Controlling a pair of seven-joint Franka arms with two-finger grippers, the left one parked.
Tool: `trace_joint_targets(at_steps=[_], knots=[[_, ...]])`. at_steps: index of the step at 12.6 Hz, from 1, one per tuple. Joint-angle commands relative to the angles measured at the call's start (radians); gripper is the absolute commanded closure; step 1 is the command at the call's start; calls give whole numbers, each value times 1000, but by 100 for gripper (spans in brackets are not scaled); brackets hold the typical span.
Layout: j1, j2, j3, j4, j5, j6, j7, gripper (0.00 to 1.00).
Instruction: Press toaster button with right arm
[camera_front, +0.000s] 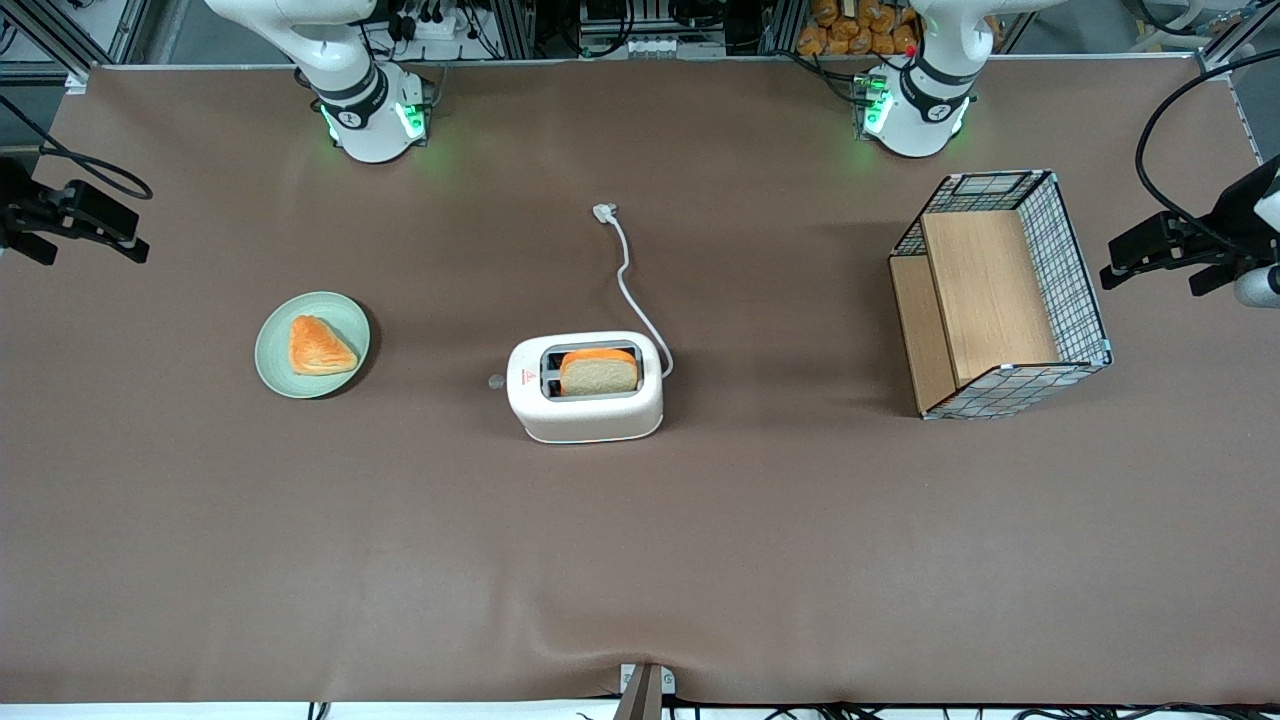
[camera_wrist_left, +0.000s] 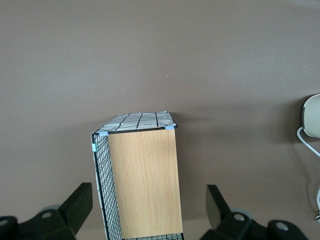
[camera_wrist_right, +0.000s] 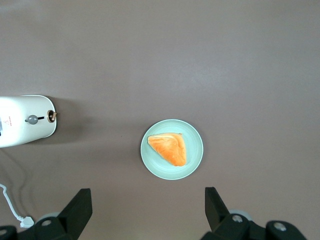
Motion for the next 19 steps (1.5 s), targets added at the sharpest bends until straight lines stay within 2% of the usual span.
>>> trace_joint_targets(at_steps=[1, 6, 10, 13, 14, 15, 16, 17, 18, 19], knots=[[-14, 29, 10, 31, 14, -12, -14, 0], [-16, 98, 10, 36, 9, 5, -19, 0], [0, 97, 13, 27, -3, 23, -19, 0], [9, 111, 16, -10, 14, 20, -16, 0], [15, 117, 16, -30, 15, 21, -13, 11], [24, 133, 16, -42, 34, 22, -13, 28], [26, 147, 16, -44, 87, 17, -13, 61], [29, 164, 16, -44, 138, 15, -13, 83], [35, 190, 16, -44, 165, 18, -7, 96], [52, 218, 16, -44, 181, 21, -5, 100]])
